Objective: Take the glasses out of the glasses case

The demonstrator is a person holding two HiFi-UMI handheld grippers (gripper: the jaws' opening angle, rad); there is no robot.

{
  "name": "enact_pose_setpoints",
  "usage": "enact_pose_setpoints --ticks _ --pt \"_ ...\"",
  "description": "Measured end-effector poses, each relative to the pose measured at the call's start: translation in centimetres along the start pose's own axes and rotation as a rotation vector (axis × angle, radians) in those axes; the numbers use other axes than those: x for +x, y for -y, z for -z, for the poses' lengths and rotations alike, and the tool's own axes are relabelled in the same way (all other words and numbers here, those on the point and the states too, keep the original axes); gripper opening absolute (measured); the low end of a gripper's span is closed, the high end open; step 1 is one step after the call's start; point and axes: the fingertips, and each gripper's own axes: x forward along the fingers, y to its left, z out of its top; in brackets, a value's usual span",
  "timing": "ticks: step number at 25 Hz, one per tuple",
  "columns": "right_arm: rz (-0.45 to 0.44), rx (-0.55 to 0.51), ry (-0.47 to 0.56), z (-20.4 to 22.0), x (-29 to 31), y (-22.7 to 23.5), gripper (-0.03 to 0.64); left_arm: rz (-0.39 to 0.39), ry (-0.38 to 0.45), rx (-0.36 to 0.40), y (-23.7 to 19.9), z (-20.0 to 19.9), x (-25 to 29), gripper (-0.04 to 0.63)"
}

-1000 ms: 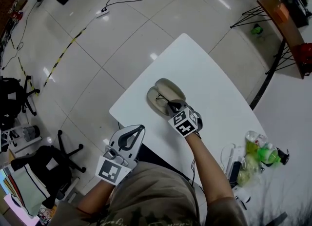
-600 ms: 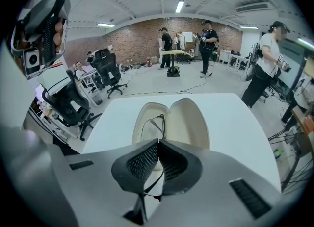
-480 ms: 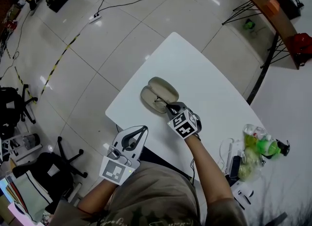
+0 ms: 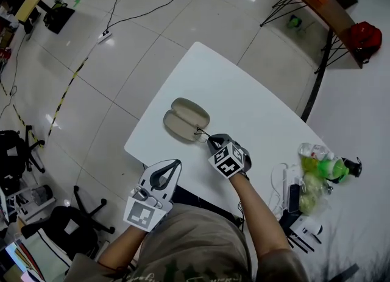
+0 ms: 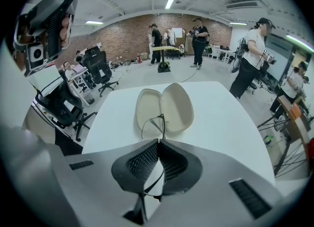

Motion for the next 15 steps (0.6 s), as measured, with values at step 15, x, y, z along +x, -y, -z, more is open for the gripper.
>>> enact_pose_setpoints --ticks 15 --pt "0.022 -0.005 0.01 2.7 -1.4 -0.8 0.018 -0.004 0.018 0.015 2.3 1.1 -0.9 0.009"
